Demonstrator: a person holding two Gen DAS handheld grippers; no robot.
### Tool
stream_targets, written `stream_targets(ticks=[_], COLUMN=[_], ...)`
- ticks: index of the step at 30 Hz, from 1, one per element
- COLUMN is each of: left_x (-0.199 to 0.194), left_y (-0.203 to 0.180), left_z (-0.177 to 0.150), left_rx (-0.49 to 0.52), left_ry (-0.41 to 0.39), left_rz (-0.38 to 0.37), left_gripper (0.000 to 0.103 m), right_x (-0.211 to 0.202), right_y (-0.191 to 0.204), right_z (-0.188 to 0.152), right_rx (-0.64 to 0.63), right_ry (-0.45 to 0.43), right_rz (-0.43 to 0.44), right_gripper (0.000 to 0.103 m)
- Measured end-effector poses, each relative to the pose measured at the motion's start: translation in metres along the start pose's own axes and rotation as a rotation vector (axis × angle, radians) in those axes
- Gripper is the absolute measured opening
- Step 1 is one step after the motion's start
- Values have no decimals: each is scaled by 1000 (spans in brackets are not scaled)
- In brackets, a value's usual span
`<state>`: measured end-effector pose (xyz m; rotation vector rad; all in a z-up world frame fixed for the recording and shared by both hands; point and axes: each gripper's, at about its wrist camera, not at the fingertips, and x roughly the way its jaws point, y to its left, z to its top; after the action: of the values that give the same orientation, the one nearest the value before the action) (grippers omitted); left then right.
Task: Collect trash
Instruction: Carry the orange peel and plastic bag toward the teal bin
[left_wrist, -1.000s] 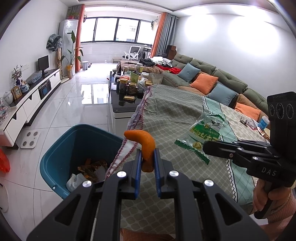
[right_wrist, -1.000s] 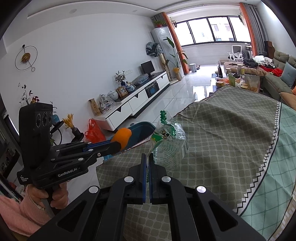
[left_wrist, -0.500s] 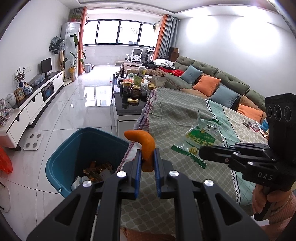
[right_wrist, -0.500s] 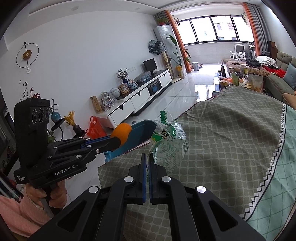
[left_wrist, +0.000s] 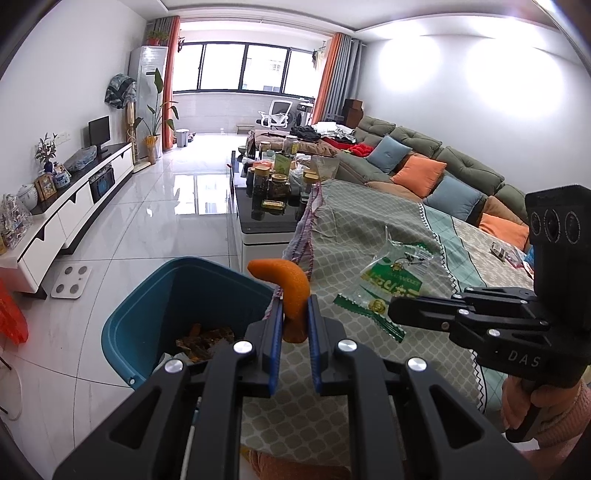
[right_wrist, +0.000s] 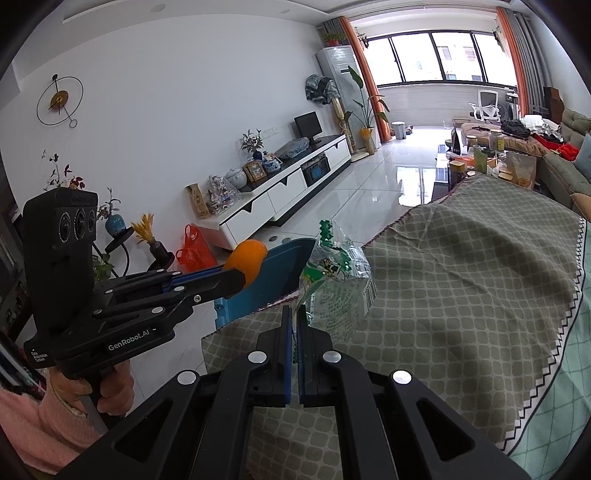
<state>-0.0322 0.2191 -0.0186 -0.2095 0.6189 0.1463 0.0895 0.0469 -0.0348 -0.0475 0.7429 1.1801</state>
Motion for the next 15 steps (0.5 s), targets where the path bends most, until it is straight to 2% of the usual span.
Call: stream_targets(ticks=[15], left_x=[-3], left_y=[9], left_z=[2], left_rx=[-2], left_ry=[-14], left_rz=[21], left_gripper=[14], right_x=[14], right_y=[14], right_z=[8], right_rx=[-30], right_ry=[10], right_rz=[9], right_gripper=[3])
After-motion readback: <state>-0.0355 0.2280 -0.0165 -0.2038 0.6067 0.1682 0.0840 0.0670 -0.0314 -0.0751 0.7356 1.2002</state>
